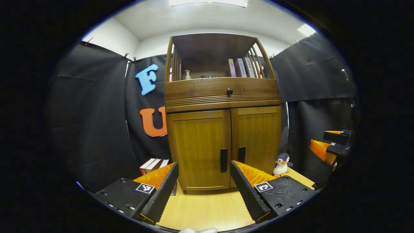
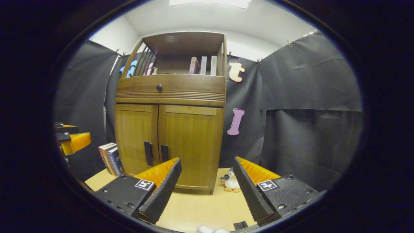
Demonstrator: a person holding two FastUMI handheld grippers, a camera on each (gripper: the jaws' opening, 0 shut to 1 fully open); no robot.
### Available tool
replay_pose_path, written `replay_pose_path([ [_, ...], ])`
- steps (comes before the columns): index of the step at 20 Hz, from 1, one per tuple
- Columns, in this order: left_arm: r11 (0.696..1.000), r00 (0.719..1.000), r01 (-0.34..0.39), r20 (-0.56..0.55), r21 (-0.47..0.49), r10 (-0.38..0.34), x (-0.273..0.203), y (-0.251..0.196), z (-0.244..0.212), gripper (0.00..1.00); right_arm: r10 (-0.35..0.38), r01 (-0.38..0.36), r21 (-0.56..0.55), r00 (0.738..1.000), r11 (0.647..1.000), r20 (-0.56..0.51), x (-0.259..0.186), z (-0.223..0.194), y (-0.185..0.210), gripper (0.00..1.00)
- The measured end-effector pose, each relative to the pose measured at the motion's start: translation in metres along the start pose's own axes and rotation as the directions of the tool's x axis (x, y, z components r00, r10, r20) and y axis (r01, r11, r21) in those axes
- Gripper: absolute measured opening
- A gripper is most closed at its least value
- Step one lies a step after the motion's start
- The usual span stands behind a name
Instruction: Open the right door of the double-door shoe cabinet with the right hand, and open the left door with the left hand.
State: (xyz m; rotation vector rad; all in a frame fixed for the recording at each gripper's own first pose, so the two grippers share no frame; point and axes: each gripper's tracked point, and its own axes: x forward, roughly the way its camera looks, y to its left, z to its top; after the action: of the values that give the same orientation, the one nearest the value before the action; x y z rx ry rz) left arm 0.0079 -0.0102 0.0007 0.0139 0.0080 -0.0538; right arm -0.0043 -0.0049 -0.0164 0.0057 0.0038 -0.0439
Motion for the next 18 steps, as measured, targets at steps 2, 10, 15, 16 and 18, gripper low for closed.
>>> replay_pose_path([
  [2,1.000,1.000,0.002,-0.002,-0.015,-0.002,0.000,-0.001,-0.002,0.96,0.010,-0.010,0.000,1.000,1.000,-0.007,0.003,-0.002,0.003,1.00],
  [10,0.998,0.999,-0.054,0.008,-0.014,0.054,-0.009,0.023,-0.004,0.96,0.063,-0.064,-0.024,0.998,0.998,-0.020,0.049,-0.008,0.032,1.00],
  [15,0.996,0.997,-0.082,0.004,-0.020,0.083,-0.014,0.034,-0.005,0.96,0.106,-0.108,-0.034,0.993,0.994,-0.050,0.103,-0.029,0.069,1.00],
  [16,0.996,0.996,-0.086,0.005,-0.016,0.086,-0.015,0.034,-0.004,0.96,0.115,-0.117,-0.029,0.992,0.993,-0.056,0.118,-0.035,0.077,1.00],
  [18,0.995,0.995,-0.103,0.002,-0.001,0.103,-0.017,0.039,-0.005,0.96,0.133,-0.134,-0.008,0.988,0.991,-0.084,0.144,-0.045,0.094,1.00],
])
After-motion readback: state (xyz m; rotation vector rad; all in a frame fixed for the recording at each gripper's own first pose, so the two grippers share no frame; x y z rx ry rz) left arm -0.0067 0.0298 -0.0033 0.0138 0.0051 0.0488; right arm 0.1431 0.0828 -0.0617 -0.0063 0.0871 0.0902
